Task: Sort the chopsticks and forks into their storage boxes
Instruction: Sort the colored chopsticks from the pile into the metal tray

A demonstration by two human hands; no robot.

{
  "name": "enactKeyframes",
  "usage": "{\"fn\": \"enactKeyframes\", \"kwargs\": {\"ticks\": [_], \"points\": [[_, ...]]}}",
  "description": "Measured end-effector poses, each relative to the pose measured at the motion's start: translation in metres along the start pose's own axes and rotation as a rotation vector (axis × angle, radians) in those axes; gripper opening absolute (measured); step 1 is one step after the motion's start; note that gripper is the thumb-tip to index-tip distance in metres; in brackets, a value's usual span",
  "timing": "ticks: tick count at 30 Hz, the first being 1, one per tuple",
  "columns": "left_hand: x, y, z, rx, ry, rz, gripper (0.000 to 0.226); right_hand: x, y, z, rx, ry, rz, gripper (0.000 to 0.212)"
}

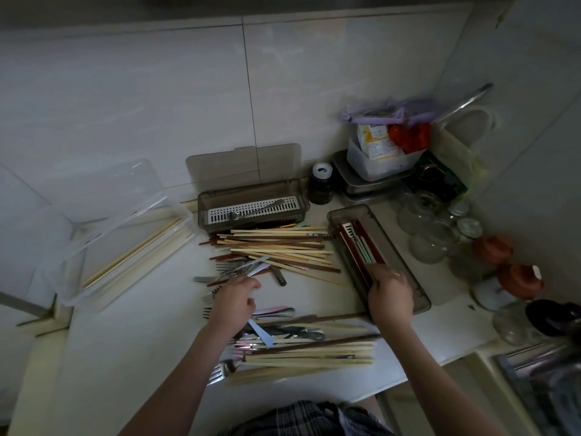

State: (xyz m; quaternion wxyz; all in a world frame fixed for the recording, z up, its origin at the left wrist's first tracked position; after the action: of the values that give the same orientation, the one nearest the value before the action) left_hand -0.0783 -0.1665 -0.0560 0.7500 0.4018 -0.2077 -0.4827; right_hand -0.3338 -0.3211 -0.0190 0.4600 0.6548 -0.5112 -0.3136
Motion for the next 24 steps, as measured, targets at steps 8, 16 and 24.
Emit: {"fn": "enactKeyframes", "kwargs": {"ticks": [8, 16, 24], "points": [[0.002, 0.002, -0.004, 0.080, -0.008, 0.079, 0.052, -0.017, -0.014, -0.030, 0.040, 0.259, 0.083, 0.029], [0.022, 0.003, -0.001, 0.168, -0.026, 0.022, 0.023, -0.017, -0.020, -0.026, 0.039, 0.258, 0.075, 0.032], [0.017, -0.003, 0.000, 0.101, -0.056, -0.064, 0.012, -0.025, -0.018, -0.035, -0.038, 0.262, 0.088, 0.036]]}}
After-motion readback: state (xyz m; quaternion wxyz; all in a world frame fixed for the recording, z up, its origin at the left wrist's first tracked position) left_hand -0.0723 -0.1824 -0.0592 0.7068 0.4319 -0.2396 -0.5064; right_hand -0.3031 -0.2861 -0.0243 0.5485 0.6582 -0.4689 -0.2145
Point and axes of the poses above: each hand's wrist, its own x-axis towards the middle knuckle, its own y-axis out of the back of the hand, z = x × y, the point moved 4 cm from there along x, towards the middle knuckle, and after that the axes turned 7 degrees about -x, right-handed, at the moved point
